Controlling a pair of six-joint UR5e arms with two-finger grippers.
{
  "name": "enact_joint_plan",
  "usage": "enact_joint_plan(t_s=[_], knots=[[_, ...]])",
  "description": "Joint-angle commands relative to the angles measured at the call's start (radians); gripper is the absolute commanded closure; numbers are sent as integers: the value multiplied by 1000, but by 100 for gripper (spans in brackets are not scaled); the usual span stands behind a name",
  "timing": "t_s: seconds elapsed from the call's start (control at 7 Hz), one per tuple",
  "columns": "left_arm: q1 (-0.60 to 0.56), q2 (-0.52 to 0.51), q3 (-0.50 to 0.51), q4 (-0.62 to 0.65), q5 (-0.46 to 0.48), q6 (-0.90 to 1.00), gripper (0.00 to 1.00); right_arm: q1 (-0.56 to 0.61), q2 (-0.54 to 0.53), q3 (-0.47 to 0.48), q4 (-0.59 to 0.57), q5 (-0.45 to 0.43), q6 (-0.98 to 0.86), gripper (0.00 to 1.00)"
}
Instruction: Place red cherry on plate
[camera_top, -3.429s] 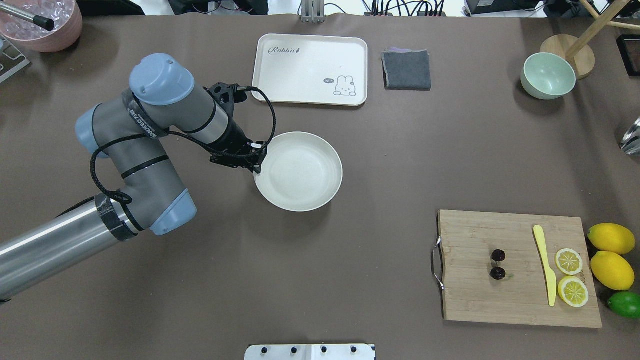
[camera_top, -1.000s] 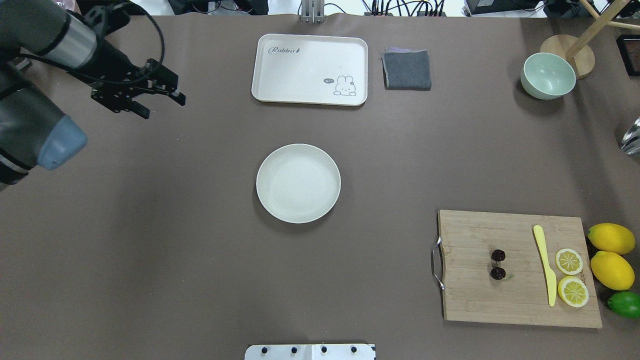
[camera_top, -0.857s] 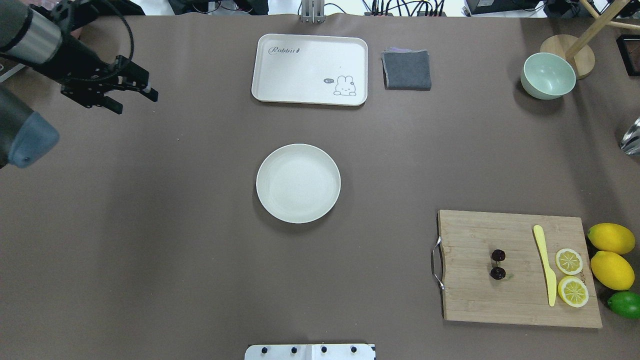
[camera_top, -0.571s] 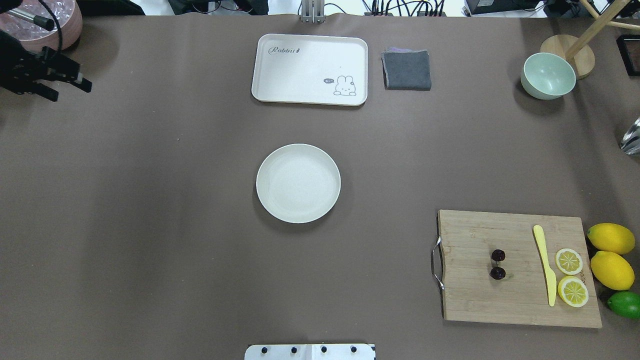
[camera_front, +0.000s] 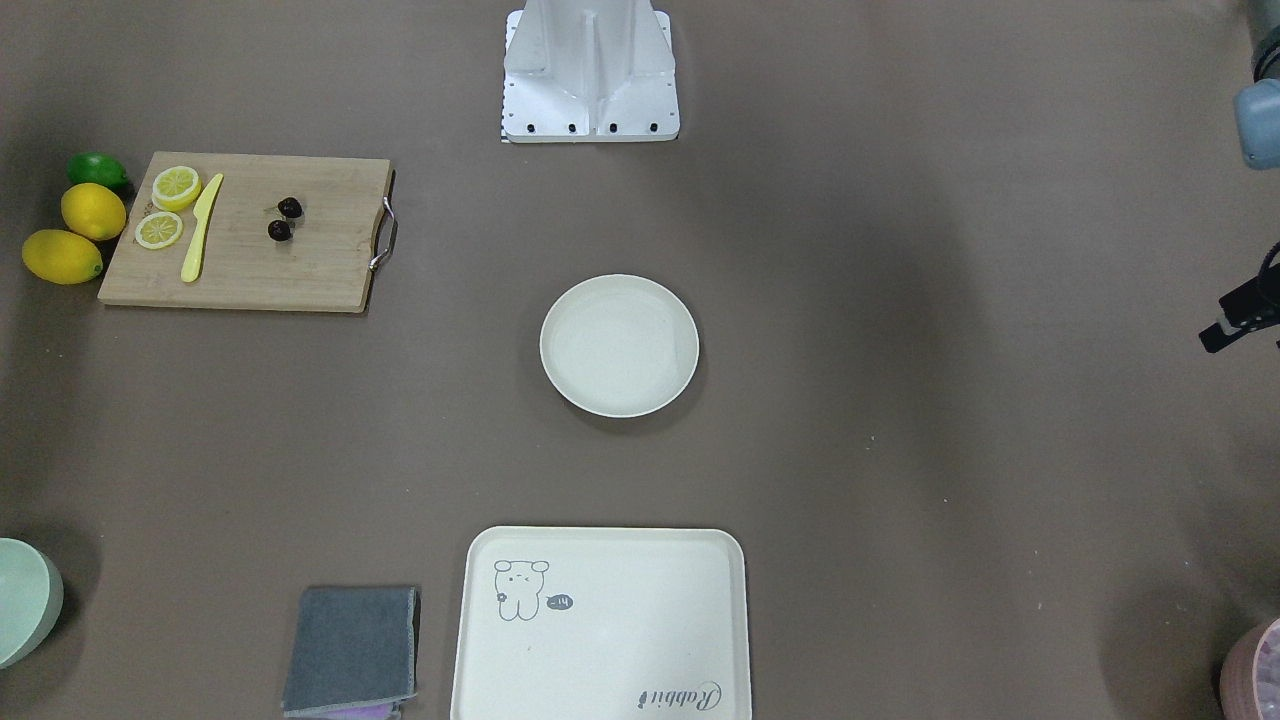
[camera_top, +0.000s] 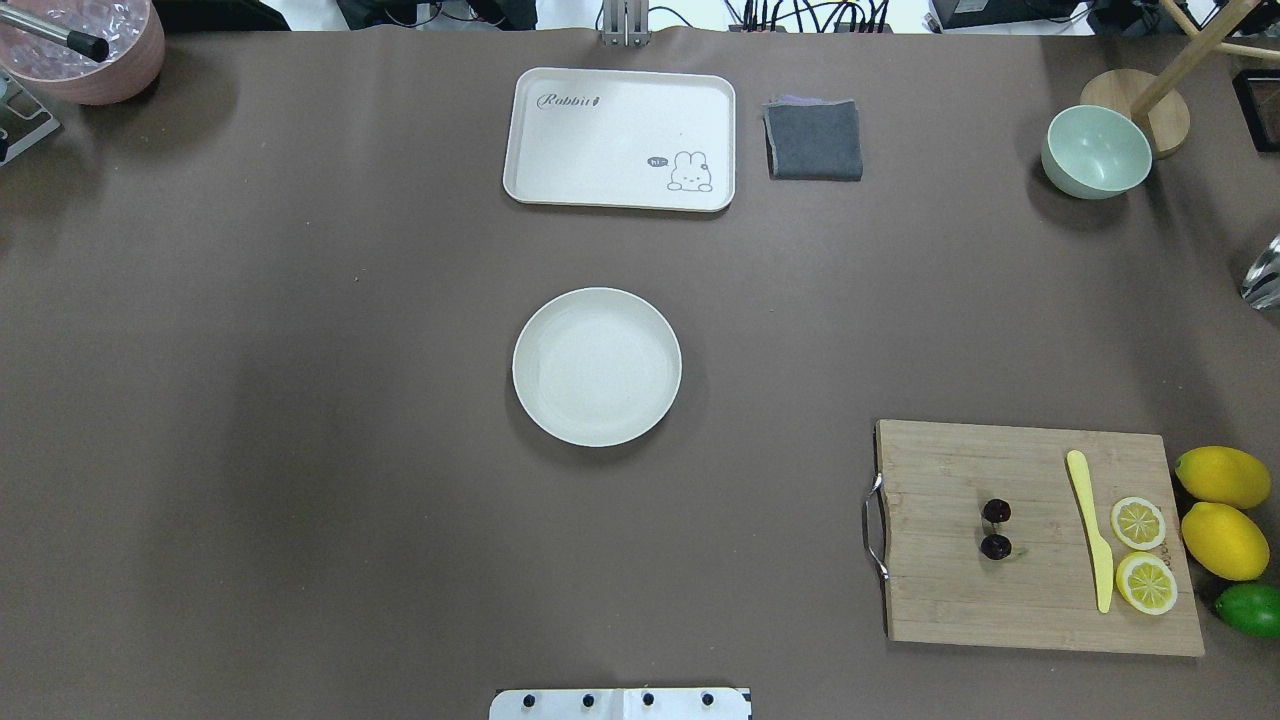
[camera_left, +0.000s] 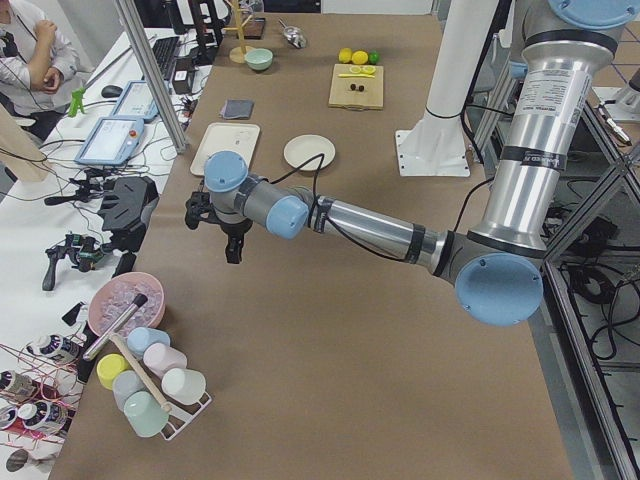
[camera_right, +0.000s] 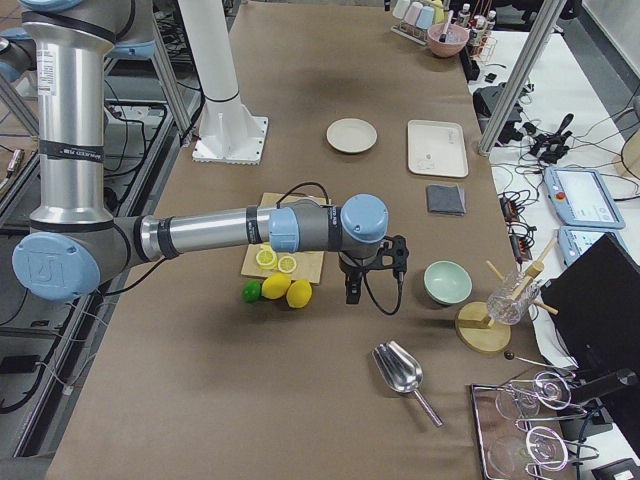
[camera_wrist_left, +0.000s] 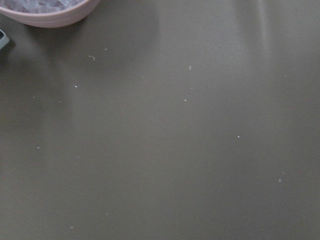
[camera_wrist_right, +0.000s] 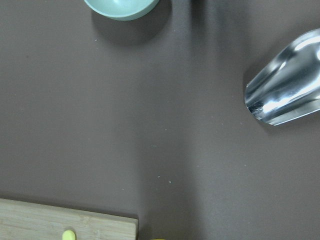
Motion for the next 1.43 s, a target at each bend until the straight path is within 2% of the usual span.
enact_joint_plan(t_s=[0.0, 0.14, 0.43, 0.57, 0.71, 1.0, 1.29], knots=[[-27, 13, -9, 23, -2, 41, 3, -155, 9, 132, 71, -111, 213, 0], [-27, 16, -15, 23, -2, 41, 3, -214, 5, 173, 73, -125, 256, 0], [-27, 17, -20, 22, -2, 41, 3, -411, 12, 287, 73, -263, 472, 0], [-27, 17, -24, 20, -1, 41, 3, -484, 23, 322, 73, -303, 559, 0], [-27, 17, -27, 20, 1, 41, 3, -603, 43, 360, 73, -408, 705, 0], [-27, 17, -27, 20, 4, 39, 3, -798, 74, 367, 91, -530, 886, 0], [-27, 17, -30, 20, 5, 36, 3, -862, 27, 367, 183, -563, 995, 0]])
